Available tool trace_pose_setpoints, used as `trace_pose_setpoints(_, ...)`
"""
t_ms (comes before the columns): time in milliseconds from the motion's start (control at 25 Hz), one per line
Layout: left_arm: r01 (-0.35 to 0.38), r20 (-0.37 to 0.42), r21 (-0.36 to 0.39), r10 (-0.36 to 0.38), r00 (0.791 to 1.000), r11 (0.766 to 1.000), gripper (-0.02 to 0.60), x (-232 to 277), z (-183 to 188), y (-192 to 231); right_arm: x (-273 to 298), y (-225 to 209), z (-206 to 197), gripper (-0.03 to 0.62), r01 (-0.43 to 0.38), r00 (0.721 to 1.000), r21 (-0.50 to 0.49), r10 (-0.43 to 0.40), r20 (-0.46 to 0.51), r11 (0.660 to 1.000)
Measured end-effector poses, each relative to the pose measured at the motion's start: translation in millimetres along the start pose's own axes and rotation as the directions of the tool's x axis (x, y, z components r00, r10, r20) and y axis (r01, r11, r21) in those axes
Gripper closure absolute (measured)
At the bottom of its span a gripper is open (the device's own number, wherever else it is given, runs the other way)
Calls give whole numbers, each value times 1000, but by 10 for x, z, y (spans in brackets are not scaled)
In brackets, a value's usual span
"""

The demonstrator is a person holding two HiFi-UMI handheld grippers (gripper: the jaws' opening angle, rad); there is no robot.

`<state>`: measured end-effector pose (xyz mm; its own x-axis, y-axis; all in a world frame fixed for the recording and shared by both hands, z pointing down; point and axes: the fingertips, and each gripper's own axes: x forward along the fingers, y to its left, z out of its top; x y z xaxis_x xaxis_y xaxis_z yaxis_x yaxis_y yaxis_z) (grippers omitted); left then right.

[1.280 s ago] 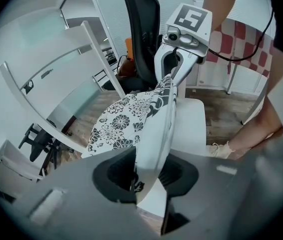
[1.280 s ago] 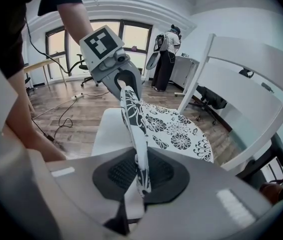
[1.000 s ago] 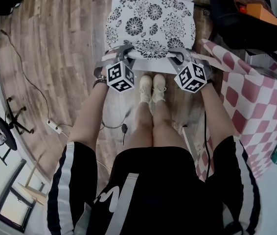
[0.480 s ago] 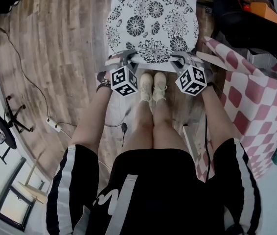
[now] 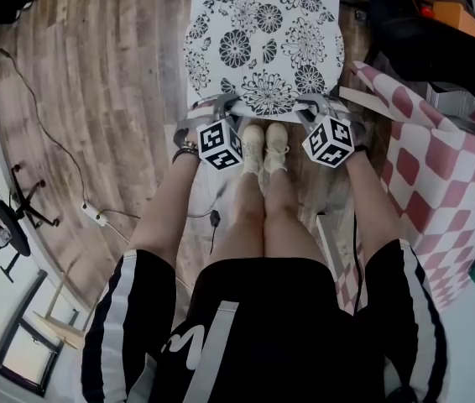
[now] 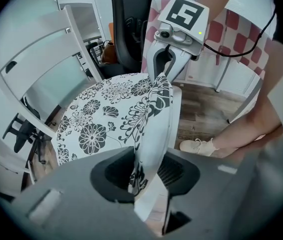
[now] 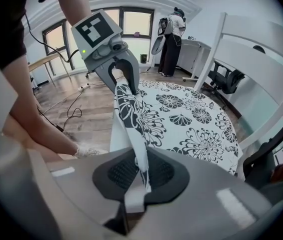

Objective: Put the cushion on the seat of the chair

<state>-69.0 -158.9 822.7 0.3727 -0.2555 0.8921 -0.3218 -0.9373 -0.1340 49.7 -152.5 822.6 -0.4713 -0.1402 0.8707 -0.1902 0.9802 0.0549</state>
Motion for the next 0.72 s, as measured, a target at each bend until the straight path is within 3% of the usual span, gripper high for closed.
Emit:
trace_pose_setpoints(480, 59, -33, -18, -60, 998, 998, 419, 94, -127, -178, 124, 156, -78, 559, -31, 999, 33, 32, -30, 999)
trace_pose_setpoints(720, 114, -44, -25, -115, 992, 993, 313, 125, -135, -330, 181, 309, -126, 435, -87, 995, 44, 89, -54, 995)
